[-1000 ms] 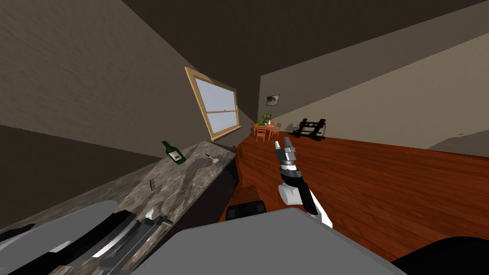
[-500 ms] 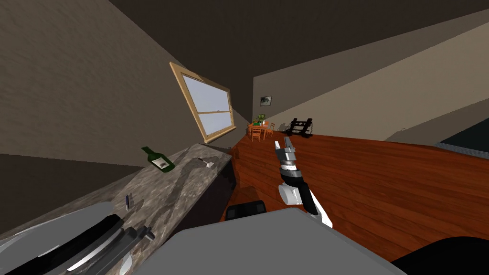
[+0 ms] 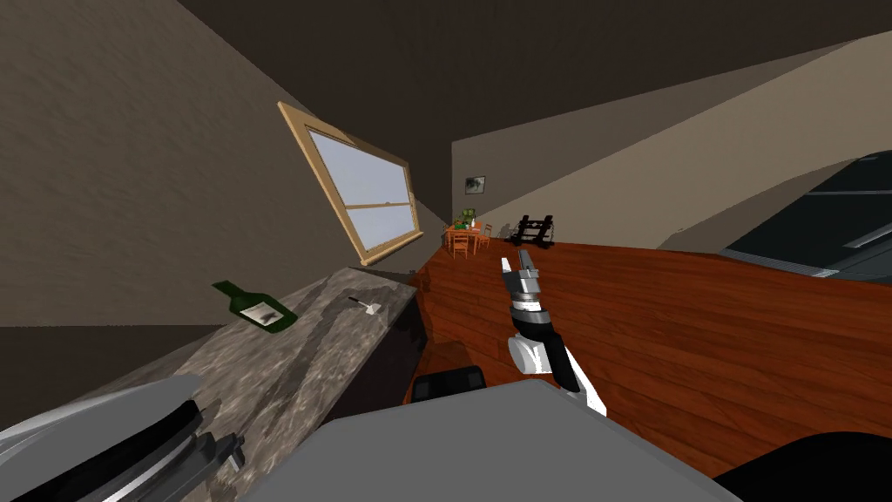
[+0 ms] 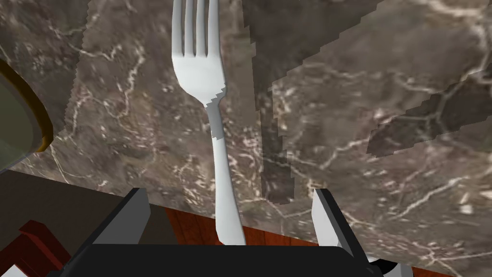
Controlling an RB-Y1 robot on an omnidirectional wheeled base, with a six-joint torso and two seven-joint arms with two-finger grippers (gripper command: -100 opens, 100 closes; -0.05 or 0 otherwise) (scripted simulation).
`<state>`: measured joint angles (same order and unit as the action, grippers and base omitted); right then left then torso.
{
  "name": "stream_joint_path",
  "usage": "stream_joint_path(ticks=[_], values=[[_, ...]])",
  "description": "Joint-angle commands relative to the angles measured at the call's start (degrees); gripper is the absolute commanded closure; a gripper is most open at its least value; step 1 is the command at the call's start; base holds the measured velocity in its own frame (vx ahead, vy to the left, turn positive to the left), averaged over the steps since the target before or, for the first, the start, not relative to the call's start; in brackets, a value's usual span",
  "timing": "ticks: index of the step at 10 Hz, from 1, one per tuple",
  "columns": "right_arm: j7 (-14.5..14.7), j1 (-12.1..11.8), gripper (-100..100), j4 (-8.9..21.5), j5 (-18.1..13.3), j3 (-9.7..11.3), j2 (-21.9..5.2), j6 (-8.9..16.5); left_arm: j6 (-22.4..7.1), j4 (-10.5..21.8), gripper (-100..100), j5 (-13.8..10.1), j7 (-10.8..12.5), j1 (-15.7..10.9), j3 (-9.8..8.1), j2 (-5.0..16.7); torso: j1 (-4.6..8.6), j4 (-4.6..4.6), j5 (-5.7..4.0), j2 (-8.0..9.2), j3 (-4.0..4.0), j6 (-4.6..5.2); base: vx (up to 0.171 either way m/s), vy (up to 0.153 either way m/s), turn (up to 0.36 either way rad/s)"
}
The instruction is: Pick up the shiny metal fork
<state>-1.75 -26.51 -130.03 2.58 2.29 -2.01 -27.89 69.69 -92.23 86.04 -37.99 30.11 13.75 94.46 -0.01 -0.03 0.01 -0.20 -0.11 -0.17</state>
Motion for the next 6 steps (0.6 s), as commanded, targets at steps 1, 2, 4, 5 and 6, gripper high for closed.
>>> stream_joint_path(ticks=[1, 2, 4, 5, 6], values=[[0.00, 0.00, 0, 0.00, 0.00, 0.00, 0.00, 0.00, 0.00, 0.00, -100, 0.00, 0.00, 0.00, 0.00, 0.00, 0.00, 0.00, 0.00, 0.00, 0.00, 0.00, 0.015, 0.006, -0.015], [0.00, 0.00, 0, 0.00, 0.00, 0.00, 0.00, 0.00, -0.10, -0.02, 0, 0.15, 0.12, 0.01, 0.11, 0.04, 0.02, 0.02, 0.00, 0.08, 0.04, -0.02, 0.000, 0.000, 0.000], [0.00, 0.01, 0, 0.00, 0.00, 0.00, 0.00, 0.00, -2.28, 0.97, -100, 1.91, 0.13, 0.71, 1.67, -2.39, 0.03, 0.04, 0.01, 0.19, 0.11, 0.00, -0.014, 0.003, -0.097], [0.00, 0.01, 0, 0.00, 0.00, 0.00, 0.00, 0.00, -2.82, 1.22, -100, 2.35, 0.14, 0.89, 2.06, -3.00, 0.01, 0.06, 0.00, 0.23, 0.14, -0.02, -0.016, 0.007, -0.056], [0.00, 0.01, 0, 0.00, 0.00, 0.00, 0.00, 0.00, -1.98, 1.15, -100, 2.41, 0.33, 0.09, 2.03, -2.91, -0.02, 0.04, 0.07, 0.25, 0.14, -0.04, -0.006, 0.003, -0.010]])
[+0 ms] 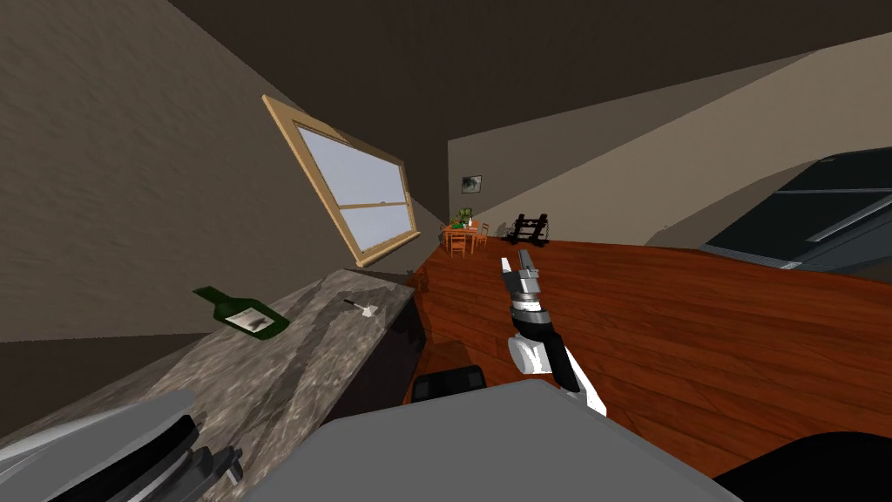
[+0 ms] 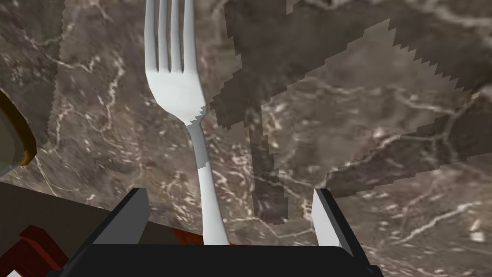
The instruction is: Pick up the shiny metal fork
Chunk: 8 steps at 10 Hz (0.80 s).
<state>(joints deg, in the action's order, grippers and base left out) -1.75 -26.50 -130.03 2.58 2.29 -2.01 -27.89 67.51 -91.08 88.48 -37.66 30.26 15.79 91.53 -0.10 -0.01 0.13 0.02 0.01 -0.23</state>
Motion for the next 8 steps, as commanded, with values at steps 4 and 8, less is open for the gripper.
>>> stream_joint_path(ticks=[4, 8], values=[[0.00, 0.00, 0, 0.00, 0.00, 0.00, 0.00, 0.00, 0.19, 0.17, 100, 0.07, 0.04, 0.09, 0.02, 0.21, -0.11, -0.04, 0.30, -0.21, -0.12, 0.18, -0.002, 0.004, 0.010], [0.00, -0.01, 0, 0.00, 0.00, 0.00, 0.00, 0.00, 2.09, -1.17, 100, -2.30, -0.22, -0.14, -1.94, 2.97, -0.07, -0.04, 0.27, -0.31, -0.17, 0.17, 0.011, -0.004, 0.052]])
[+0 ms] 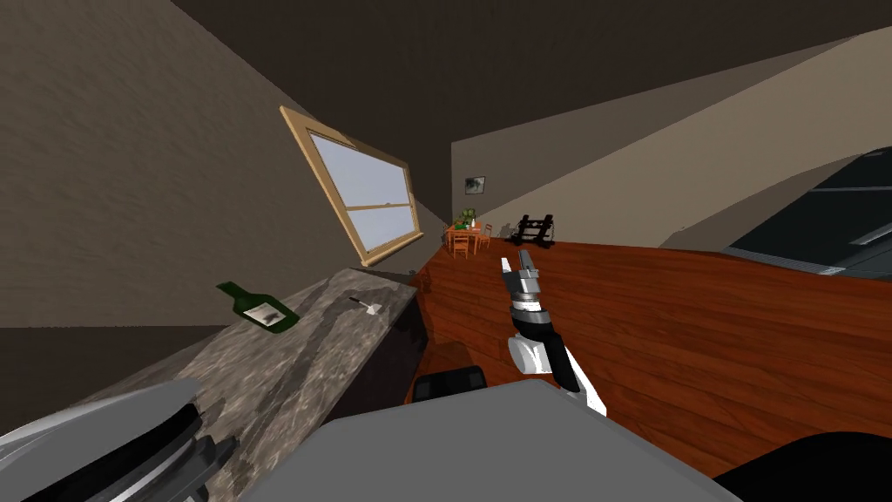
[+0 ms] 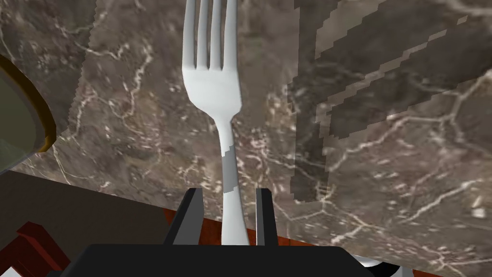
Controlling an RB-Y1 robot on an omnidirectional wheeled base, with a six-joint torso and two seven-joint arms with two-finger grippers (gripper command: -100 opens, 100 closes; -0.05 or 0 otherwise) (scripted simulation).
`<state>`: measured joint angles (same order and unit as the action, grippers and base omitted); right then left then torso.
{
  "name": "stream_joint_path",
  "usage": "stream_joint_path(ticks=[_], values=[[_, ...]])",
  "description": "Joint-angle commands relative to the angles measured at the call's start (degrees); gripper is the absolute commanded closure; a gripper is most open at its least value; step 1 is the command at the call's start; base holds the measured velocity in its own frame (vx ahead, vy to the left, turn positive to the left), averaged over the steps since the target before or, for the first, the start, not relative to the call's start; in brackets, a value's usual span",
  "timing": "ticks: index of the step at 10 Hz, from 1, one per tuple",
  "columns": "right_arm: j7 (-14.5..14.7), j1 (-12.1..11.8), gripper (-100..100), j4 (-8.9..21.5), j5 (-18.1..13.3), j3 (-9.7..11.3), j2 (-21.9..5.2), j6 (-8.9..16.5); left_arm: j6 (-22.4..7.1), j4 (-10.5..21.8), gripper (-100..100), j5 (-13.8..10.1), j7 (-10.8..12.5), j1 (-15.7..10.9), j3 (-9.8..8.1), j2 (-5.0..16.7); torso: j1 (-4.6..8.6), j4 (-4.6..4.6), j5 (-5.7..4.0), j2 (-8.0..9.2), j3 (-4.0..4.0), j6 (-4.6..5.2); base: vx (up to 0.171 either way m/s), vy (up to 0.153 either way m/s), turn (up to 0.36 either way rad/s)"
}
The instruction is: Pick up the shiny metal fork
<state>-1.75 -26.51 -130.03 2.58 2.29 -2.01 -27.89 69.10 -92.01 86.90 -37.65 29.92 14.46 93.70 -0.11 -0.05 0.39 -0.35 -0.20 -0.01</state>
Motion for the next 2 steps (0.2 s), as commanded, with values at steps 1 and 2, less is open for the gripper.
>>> stream_joint_path(ticks=[1, 2], values=[[0.00, 0.00, 0, 0.00, 0.00, 0.00, 0.00, 0.00, 0.00, 0.00, 100, 0.00, 0.00, 0.00, 0.00, 0.00, 0.00, 0.00, 0.00, 0.00, 0.00, 0.00, 0.014, -0.006, 0.009], [0.00, 0.00, 0, 0.00, 0.00, 0.00, 0.00, 0.00, 0.28, -0.08, 0, -0.09, 0.05, -0.11, -0.11, 0.12, -0.03, -0.01, 0.04, 0.04, 0.01, -0.02, 0.000, 0.000, 0.000]])
